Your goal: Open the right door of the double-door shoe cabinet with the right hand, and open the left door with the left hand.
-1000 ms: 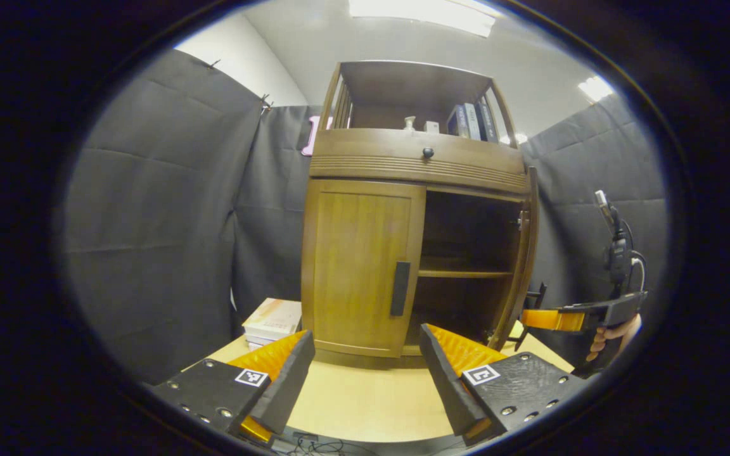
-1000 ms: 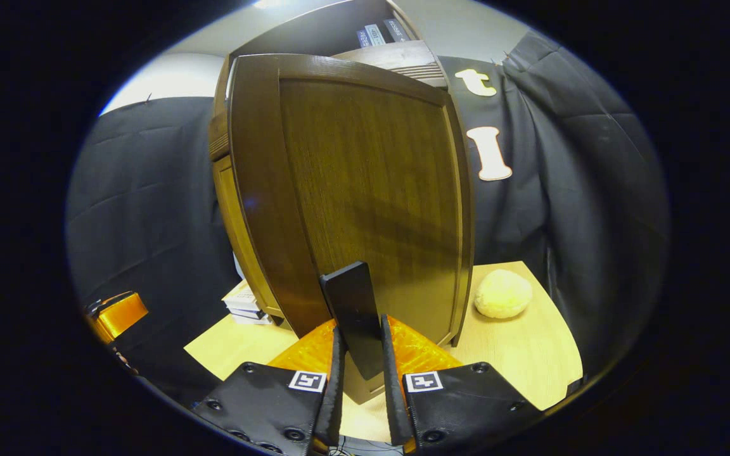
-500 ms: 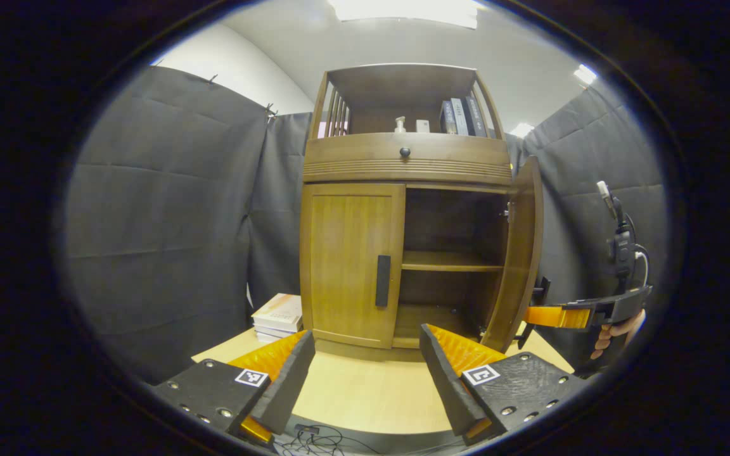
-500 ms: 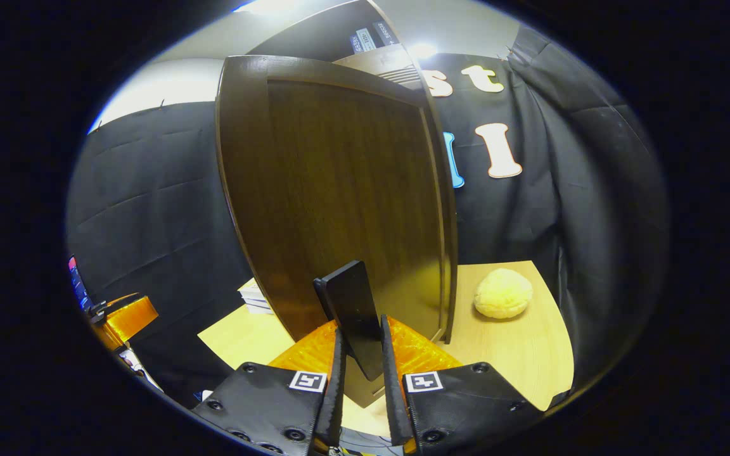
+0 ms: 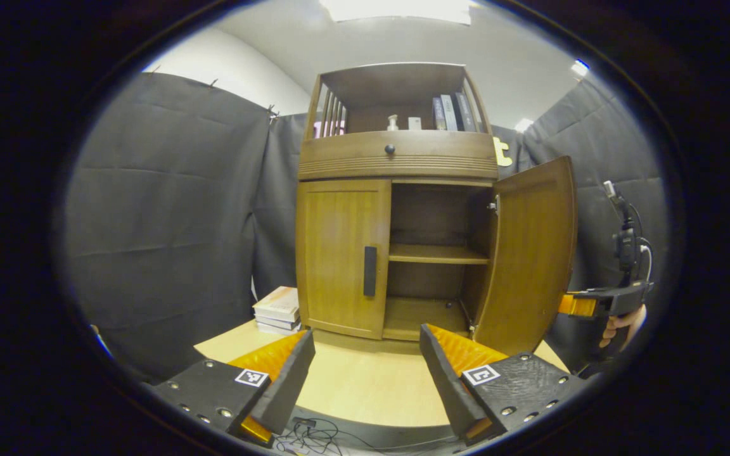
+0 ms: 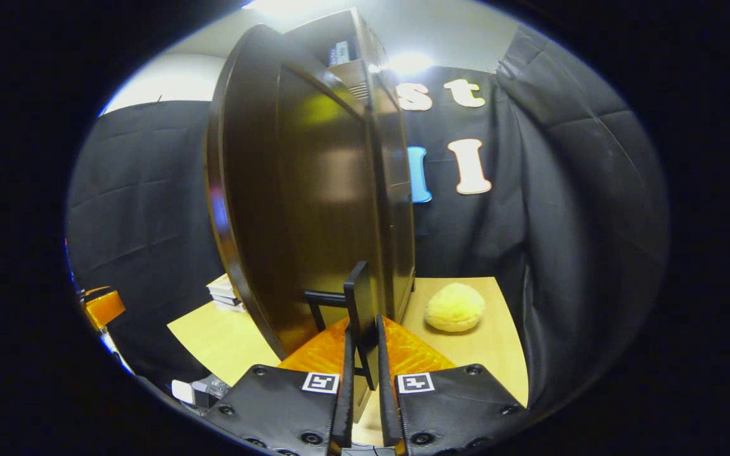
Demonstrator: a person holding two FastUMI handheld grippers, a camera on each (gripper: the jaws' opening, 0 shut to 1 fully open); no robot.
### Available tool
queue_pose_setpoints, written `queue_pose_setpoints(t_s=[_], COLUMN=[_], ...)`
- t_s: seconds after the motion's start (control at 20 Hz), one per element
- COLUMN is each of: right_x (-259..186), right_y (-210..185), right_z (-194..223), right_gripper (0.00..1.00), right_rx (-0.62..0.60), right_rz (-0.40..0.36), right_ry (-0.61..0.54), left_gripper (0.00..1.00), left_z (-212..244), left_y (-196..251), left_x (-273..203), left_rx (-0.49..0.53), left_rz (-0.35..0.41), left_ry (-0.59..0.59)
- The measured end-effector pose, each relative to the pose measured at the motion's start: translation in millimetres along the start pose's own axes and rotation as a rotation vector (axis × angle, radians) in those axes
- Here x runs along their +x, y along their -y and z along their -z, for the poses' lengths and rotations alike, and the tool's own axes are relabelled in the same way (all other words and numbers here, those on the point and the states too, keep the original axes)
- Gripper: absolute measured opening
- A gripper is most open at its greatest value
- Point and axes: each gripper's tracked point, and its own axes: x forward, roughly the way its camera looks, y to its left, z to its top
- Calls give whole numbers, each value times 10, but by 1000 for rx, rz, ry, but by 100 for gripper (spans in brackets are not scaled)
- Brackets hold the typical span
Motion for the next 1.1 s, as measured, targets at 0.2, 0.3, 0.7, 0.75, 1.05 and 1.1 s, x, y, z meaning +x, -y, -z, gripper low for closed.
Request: queue_pose_setpoints(t_s=[0.2, 0.3, 0.7, 0.75, 1.05, 1.1], right_x=[-20, -64, -280, -385, -928, -1002], right_y=[-61, -76, -83, -93, -243, -354], right_z=[-34, -68, -73, -44, -37, -81], right_gripper=[19, 19, 16, 19, 3, 3], right_rx=[-4, -12, -1, -7, -55, -51], right_rz=[-15, 2, 90, 107, 252, 273], right_ry=[6, 22, 8, 10, 25, 36], left_gripper=[96, 96, 96, 96, 96, 96], left_z=[-24, -10, 8, 6, -33, -38], left_y=[158, 184, 53, -11, -559, -664], left_x=[5, 38, 258, 309, 753, 835], left_rx=[20, 21, -20, -23, -35, -37], left_rz=[26, 34, 106, 111, 145, 149], left_ry=[3, -1, -11, -14, -15, -13])
